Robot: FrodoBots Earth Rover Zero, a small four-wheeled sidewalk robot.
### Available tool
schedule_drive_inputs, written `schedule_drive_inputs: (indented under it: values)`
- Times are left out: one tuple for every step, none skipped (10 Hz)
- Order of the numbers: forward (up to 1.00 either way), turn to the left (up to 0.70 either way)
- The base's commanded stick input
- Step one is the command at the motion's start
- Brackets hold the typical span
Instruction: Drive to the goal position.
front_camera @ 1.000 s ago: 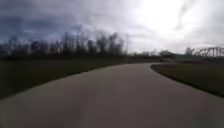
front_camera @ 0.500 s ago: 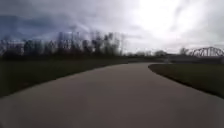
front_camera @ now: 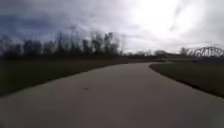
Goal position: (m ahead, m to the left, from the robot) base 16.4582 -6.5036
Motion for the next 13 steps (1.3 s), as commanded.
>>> schedule_drive_inputs:
  values:
    - [1.0, -0.03]
    - [1.0, -0.12]
    - [1.0, -0.31]
    - [1.0, -0.37]
    - [1.0, -0.31]
    - [1.0, -0.15]
    - [1.0, 0.0]
    - [1.0, 0.0]
    - [1.0, 0.0]
    - [1.0, 0.0]
    - [1.0, 0.0]
    - [1.0, -0.01]
    - [1.0, -0.02]
